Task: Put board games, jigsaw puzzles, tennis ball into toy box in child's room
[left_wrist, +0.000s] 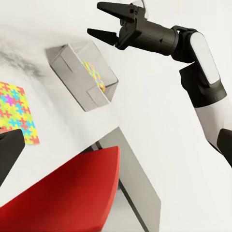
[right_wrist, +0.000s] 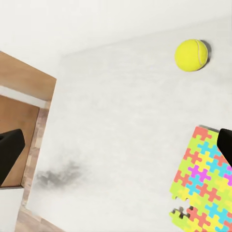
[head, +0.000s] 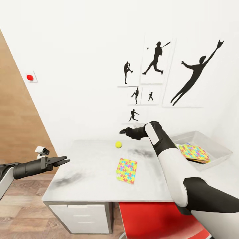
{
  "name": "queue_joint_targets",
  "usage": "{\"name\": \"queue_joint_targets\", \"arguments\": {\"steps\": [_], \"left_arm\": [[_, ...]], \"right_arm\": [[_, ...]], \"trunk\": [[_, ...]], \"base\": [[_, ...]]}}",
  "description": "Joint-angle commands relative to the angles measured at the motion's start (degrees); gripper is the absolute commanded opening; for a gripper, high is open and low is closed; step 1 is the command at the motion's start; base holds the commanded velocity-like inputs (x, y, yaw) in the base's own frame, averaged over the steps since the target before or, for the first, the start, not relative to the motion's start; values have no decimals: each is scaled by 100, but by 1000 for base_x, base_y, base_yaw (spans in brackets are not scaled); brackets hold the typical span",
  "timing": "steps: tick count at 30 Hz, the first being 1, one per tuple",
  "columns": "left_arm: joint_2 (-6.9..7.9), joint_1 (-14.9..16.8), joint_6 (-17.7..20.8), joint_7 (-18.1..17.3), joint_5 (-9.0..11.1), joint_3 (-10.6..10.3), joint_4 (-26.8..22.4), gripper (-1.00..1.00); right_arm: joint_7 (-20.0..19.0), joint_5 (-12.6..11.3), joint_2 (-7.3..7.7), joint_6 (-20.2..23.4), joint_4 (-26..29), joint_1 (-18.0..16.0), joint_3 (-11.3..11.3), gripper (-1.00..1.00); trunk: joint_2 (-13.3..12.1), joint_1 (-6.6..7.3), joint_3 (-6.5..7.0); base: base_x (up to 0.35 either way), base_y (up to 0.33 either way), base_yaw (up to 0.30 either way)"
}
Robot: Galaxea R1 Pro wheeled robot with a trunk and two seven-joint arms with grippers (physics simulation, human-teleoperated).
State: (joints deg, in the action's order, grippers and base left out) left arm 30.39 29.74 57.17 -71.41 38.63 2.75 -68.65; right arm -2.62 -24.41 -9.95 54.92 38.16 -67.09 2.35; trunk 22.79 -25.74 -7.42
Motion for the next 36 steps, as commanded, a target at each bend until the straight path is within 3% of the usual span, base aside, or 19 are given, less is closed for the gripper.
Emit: {"name": "queue_joint_targets", "arguments": {"steps": [1,16,21,23,27,36], "left_arm": [[2,6,40,-5,15,-2,0,100],[2,6,40,-5,13,2,1,100],[3,6,39,-5,13,3,1,100],[4,6,40,-5,13,5,1,100],[2,6,40,-5,13,6,1,100],[5,14,40,-5,13,7,7,100]], "right_arm": [[-28,32,-5,27,2,-5,26,100],[48,23,-5,24,-86,-5,18,100],[709,17,-5,20,-570,-5,35,100],[1244,3,-5,-42,-786,-5,49,100],[1848,-38,-5,-268,-915,-5,65,100],[2076,-55,-5,-369,-913,-5,78,100]], "trunk": [[13,-4,-10],[13,-4,-6],[13,-4,-6],[13,-4,-6],[13,-4,-6],[13,-4,-8]], "base": [[8,-29,50],[17,-4,7],[0,0,0],[0,0,0],[0,0,0],[0,112,0]]}}
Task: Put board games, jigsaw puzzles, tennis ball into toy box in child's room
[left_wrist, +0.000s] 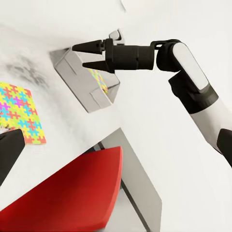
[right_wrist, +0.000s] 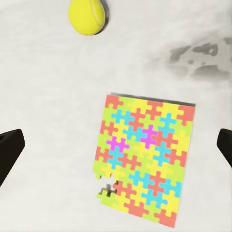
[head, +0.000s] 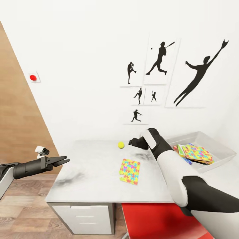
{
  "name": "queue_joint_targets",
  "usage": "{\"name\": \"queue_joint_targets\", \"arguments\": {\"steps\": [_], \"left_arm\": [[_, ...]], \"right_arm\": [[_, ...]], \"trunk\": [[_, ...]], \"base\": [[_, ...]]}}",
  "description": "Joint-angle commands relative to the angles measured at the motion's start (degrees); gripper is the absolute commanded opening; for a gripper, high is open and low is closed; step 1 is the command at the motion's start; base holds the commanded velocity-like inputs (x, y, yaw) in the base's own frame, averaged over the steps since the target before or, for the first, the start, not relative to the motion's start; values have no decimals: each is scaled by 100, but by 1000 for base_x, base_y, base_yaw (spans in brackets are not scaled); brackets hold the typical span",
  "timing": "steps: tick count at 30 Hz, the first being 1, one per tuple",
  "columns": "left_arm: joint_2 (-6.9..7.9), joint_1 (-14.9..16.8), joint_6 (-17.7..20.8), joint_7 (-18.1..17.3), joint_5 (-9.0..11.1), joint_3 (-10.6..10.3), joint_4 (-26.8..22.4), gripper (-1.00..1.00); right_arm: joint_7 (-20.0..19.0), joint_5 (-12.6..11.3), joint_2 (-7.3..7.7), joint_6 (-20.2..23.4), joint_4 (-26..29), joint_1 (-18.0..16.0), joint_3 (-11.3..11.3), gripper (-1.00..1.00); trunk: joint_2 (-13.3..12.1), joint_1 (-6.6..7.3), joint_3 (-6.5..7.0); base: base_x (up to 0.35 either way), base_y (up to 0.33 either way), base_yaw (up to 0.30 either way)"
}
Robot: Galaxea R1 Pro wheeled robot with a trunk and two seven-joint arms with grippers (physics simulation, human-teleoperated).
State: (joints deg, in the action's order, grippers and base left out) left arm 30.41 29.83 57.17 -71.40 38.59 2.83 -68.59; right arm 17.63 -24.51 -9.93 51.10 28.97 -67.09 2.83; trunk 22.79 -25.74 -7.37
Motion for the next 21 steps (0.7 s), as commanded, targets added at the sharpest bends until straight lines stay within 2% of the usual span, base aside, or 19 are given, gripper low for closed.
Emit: {"name": "queue_joint_targets", "arguments": {"steps": [1,11,21], "left_arm": [[4,5,40,-6,17,-2,2,100],[8,5,38,-6,17,0,4,100],[5,5,40,-6,17,105,4,100]], "right_arm": [[55,-45,-7,10,7,-6,28,100],[83,-41,-7,-28,-1,-6,31,100],[104,-36,-7,-38,-37,-6,25,100]], "trunk": [[13,-4,-16],[13,-4,-93],[13,-4,-187]], "base": [[0,116,0],[0,28,0],[0,1,0]]}}
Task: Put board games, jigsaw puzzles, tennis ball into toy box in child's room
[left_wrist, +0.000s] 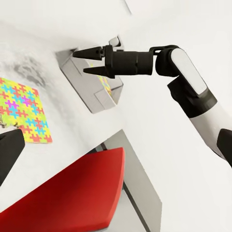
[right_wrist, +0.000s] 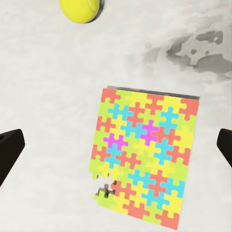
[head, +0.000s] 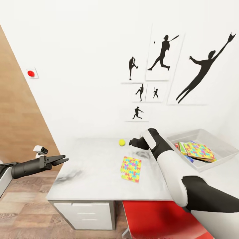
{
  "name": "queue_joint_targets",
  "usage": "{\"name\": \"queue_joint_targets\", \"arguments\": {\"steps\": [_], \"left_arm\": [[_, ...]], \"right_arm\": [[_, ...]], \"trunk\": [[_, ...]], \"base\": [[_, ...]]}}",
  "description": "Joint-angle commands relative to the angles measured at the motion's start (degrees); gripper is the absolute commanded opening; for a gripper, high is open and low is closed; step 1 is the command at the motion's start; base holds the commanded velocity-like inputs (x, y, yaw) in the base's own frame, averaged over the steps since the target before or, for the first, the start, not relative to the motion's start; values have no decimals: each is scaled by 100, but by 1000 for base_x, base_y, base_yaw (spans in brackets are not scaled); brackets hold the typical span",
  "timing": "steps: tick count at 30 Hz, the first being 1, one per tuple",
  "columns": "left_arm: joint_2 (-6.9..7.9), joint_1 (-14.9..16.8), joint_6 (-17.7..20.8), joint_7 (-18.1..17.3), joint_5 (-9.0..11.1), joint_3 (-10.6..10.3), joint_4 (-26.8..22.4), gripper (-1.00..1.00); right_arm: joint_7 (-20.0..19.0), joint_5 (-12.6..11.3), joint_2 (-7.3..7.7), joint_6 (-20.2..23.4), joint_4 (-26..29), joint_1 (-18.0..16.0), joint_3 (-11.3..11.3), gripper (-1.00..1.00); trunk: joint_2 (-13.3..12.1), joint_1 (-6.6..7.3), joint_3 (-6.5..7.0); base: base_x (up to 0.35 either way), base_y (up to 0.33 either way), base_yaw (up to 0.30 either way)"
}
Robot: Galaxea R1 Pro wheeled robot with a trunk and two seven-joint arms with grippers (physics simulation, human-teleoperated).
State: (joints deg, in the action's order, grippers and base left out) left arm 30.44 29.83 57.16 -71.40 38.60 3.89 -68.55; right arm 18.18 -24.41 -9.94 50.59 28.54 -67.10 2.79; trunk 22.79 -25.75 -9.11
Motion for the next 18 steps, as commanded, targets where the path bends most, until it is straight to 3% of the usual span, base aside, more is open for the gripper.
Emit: {"name": "queue_joint_targets", "arguments": {"steps": [1,18], "left_arm": [[3,5,41,-5,16,0,0,100],[-1,5,41,-5,8,6,0,100]], "right_arm": [[50,-46,-6,13,5,-5,29,100],[46,3,-6,-5,1,-5,24,100]], "trunk": [[13,-3,-22],[13,-3,-183]], "base": [[0,0,0],[0,0,0]]}}
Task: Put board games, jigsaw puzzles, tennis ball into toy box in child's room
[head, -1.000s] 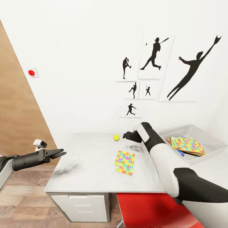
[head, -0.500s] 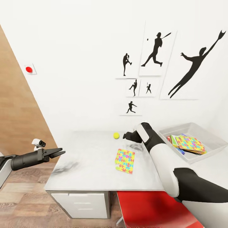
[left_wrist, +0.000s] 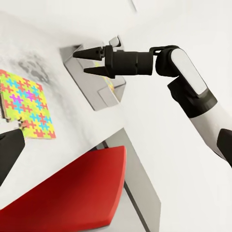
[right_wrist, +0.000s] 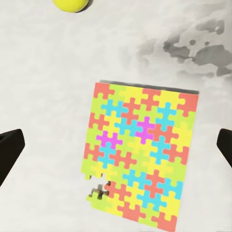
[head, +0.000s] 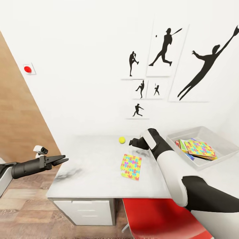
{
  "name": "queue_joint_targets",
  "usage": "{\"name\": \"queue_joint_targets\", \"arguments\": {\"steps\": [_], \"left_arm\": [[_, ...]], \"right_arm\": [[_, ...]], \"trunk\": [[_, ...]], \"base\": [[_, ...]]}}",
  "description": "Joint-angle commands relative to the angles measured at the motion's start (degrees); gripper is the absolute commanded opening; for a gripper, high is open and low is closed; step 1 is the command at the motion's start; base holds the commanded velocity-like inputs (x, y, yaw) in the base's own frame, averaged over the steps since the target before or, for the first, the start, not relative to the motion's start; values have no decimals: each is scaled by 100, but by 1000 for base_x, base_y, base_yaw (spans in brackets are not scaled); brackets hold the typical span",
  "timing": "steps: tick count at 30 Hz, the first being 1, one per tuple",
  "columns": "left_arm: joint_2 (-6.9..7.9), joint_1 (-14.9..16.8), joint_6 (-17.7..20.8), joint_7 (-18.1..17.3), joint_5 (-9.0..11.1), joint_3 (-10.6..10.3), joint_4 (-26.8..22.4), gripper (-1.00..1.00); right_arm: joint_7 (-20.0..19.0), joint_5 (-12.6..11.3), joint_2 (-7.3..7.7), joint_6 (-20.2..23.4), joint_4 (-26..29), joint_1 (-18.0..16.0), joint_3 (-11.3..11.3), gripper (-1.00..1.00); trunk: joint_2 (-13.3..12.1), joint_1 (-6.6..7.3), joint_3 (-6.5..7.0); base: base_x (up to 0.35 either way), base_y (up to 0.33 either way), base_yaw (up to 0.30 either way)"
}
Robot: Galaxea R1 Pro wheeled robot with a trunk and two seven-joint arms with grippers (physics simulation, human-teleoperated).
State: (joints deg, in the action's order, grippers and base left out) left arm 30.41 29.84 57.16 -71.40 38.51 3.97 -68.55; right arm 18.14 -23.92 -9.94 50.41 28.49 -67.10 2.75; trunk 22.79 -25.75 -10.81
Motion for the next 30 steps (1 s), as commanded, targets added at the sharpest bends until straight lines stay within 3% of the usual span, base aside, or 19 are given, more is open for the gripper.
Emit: {"name": "queue_joint_targets", "arguments": {"steps": [1,12,15,18,20,25,30], "left_arm": [[2,5,41,-5,16,-2,0,100],[8,5,41,-12,23,10,0,100],[28,0,46,-24,28,116,0,100],[152,-9,50,-68,65,254,0,100],[254,-15,48,-288,52,304,3,100],[460,-21,17,-893,17,342,222,100],[637,-21,-124,-1053,22,349,421,100]], "right_arm": [[49,-45,-6,13,5,-5,30,100],[58,-34,-6,11,2,-5,30,100],[58,-34,-6,11,0,-5,32,100],[58,-38,-6,12,-1,-5,32,100],[58,-41,-6,13,-1,-5,27,100],[57,-42,38,13,-7,0,24,100],[58,-42,85,13,-6,-1,25,100]], "trunk": [[13,-3,-22],[13,-3,-126],[13,-3,-154],[13,-3,-183],[13,-3,-201],[13,-3,-249],[13,-3,-296]], "base": [[0,0,0],[0,0,0],[0,0,0],[0,0,0],[0,0,0],[0,0,0],[0,0,0]]}}
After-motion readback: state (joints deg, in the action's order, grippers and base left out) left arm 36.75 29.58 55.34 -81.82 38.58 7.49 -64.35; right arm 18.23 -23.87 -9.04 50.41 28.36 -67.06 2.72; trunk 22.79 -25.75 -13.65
